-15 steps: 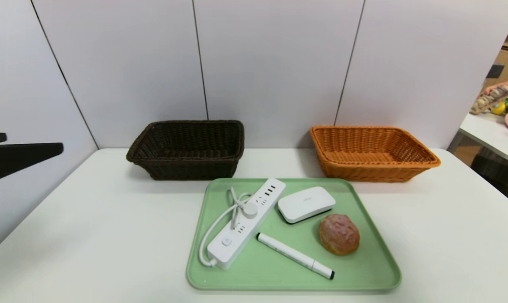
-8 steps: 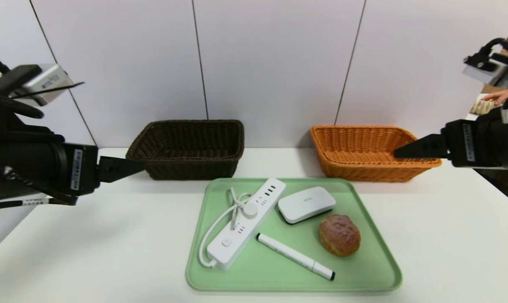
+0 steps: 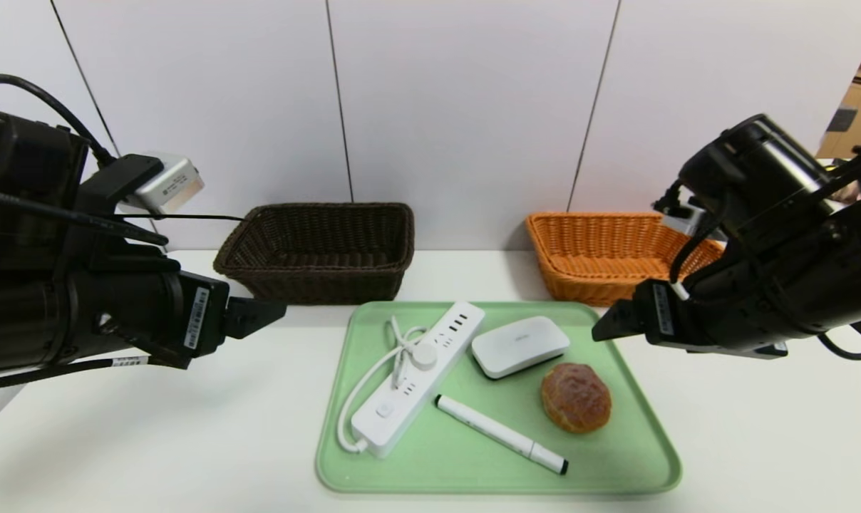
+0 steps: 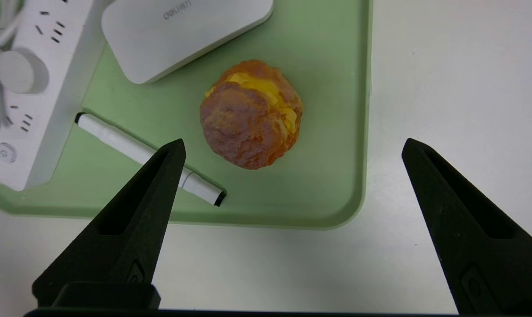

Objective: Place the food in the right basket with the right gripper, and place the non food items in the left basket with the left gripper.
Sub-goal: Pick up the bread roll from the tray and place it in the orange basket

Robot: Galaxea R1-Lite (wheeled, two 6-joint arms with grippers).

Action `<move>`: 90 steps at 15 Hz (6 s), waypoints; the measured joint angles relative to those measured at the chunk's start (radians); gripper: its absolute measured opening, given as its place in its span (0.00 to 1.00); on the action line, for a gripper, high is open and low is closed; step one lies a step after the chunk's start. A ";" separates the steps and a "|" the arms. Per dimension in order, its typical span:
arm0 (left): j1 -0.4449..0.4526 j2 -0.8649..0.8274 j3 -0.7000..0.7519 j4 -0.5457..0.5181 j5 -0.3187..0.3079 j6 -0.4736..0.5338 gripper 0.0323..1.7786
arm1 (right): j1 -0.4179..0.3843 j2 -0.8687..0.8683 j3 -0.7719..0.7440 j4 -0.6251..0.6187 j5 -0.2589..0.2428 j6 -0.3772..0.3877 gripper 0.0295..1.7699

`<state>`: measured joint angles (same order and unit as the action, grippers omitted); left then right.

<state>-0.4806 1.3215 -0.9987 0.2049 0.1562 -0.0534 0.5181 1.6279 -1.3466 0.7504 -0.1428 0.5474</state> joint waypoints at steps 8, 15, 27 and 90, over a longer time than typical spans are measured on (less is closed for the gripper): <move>-0.016 0.028 0.017 -0.020 -0.004 0.007 0.95 | 0.070 0.176 0.000 -0.004 0.007 0.079 0.96; -0.016 0.028 0.018 -0.021 -0.004 0.004 0.95 | 0.078 0.242 -0.018 -0.024 0.007 0.094 0.96; -0.016 0.035 0.017 -0.056 -0.004 0.003 0.95 | 0.083 0.303 -0.039 -0.020 0.003 0.090 0.91; -0.016 0.026 0.019 -0.076 -0.002 -0.003 0.95 | -0.495 0.606 -0.605 -0.230 0.111 0.096 0.85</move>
<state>-0.4968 1.3474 -0.9798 0.1289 0.1538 -0.0566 0.0230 2.2340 -1.9513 0.5209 -0.0321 0.6436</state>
